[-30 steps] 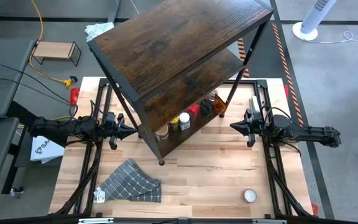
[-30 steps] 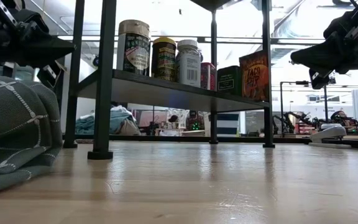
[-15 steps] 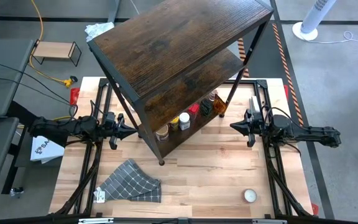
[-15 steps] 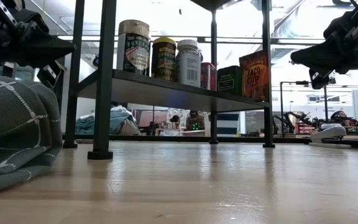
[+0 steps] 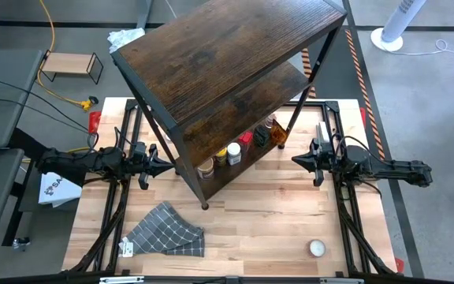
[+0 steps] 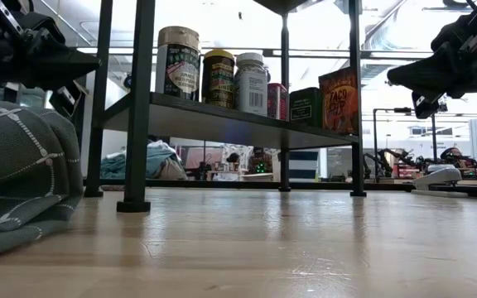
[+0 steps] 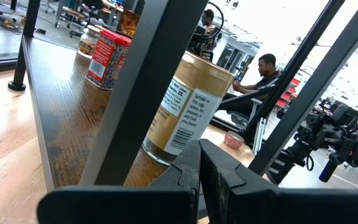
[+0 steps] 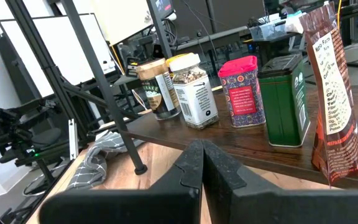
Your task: Shelf spices
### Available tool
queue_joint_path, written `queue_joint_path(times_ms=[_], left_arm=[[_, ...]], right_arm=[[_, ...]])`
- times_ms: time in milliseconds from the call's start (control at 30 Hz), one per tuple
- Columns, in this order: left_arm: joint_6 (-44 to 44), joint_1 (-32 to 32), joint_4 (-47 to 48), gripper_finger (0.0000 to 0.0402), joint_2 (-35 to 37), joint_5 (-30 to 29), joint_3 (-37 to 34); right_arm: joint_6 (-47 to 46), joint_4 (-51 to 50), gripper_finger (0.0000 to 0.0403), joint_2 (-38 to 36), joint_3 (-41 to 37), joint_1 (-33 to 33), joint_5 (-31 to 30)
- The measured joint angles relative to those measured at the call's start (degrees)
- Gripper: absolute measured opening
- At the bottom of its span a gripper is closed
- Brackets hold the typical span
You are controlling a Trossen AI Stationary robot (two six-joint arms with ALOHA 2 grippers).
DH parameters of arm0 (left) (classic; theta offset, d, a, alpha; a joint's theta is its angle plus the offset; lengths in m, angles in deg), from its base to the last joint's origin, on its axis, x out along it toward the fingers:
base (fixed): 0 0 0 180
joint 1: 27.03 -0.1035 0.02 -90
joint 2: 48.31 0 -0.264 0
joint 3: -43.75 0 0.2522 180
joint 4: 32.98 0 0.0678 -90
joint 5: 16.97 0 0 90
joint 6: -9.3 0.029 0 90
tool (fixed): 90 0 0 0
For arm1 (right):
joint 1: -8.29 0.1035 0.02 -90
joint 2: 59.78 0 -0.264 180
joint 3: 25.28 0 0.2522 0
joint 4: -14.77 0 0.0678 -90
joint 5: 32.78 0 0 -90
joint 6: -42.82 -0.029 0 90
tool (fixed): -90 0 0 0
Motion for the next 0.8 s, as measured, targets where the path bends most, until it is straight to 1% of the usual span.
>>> queue_joint_path(times_ms=[600,700,733,800], left_arm=[[0.0,0.0,0.0,0.0001,0.0,-0.1,0.0],[0.0,0.0,-0.5,0.0001,0.0,-2.1,0.0],[-1.0,0.0,-1.2,0.0001,0.0,-3.0,0.0],[-8.0,0.0,-4.2,0.0001,0.1,-0.7,0.0]], right_arm=[[0.0,0.0,0.0,0.0,0.0,0.0,0.0],[0.0,0.0,0.0,0.0,0.0,0.0,0.0],[0.0,0.0,0.0,0.0,0.0,0.0,0.0],[0.0,0.0,0.0,0.0,0.0,0.0,0.0]])
